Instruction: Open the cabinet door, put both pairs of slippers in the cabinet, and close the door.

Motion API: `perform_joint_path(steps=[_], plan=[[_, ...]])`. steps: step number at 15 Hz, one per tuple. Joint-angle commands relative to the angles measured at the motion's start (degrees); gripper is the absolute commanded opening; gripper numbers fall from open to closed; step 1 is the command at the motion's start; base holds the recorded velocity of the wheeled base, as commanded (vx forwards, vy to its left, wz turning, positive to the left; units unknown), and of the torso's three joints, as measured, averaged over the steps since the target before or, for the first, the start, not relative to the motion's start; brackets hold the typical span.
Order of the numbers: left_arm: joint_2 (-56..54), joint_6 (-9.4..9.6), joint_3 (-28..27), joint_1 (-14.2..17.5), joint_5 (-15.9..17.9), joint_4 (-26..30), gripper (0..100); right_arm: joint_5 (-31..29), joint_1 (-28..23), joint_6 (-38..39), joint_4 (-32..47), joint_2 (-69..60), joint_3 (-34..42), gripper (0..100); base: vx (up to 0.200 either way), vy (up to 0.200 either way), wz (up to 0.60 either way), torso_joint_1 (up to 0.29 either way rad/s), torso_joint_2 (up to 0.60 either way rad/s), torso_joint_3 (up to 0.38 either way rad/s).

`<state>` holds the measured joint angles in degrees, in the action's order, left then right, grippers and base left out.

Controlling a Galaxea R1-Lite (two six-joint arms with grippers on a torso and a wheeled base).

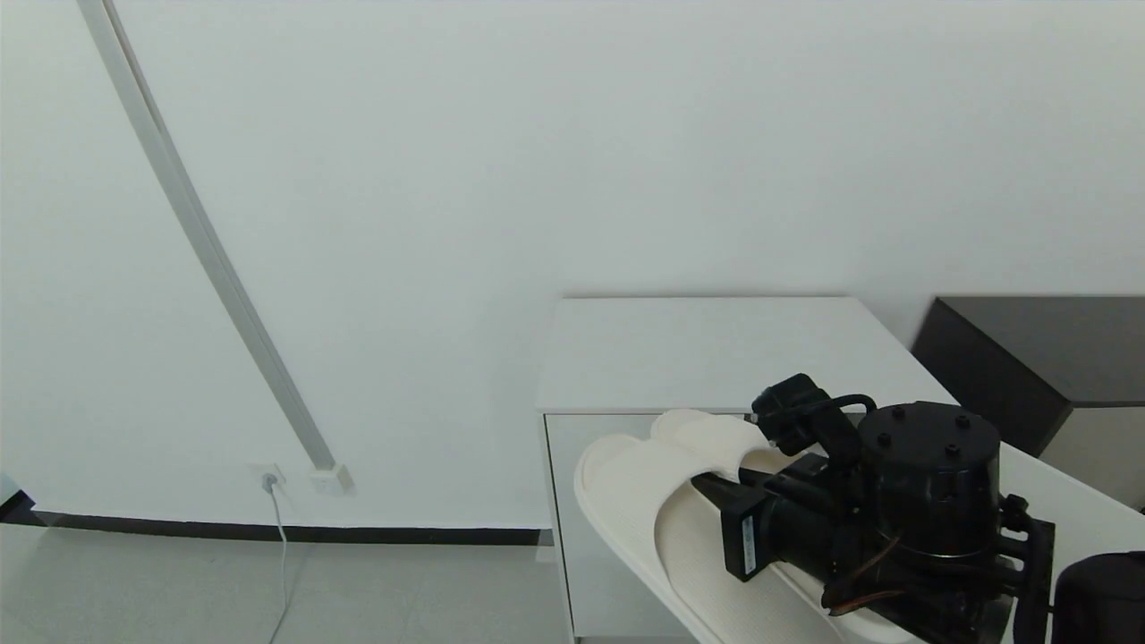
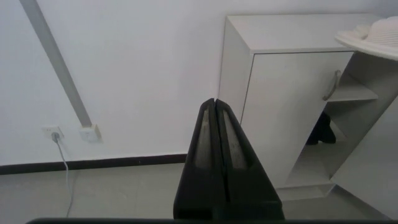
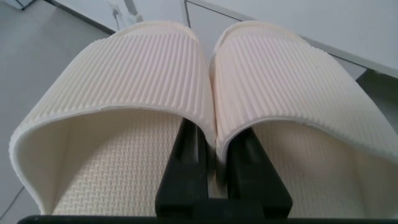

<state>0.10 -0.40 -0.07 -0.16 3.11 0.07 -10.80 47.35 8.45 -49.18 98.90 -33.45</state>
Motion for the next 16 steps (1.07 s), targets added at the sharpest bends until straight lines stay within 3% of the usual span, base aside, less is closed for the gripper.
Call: perform_joint_path(steps=[1,7,16], plan=[[-0.01,-0.04,-0.01,-0.02,-0.03,0.01,0,-0.10,0.02,-0.01,-0.31,1.03,0.05,0,0.000,0.000,0.00,0.000,0.00,0.000],[-0.01,0.05,-0.01,-0.02,-0.03,0.01,0,-2.29,-0.06,-0.10,-3.56,3.31,0.23,0,0.000,0.000,0.00,0.000,0.00,0.000],[-0.01,-0.04,-0.01,-0.02,0.06,0.01,0,-2.38,-0.15,-0.27,-3.65,2.35,1.37,0,0.000,-0.200,0.00,0.003,0.00,0.003]])
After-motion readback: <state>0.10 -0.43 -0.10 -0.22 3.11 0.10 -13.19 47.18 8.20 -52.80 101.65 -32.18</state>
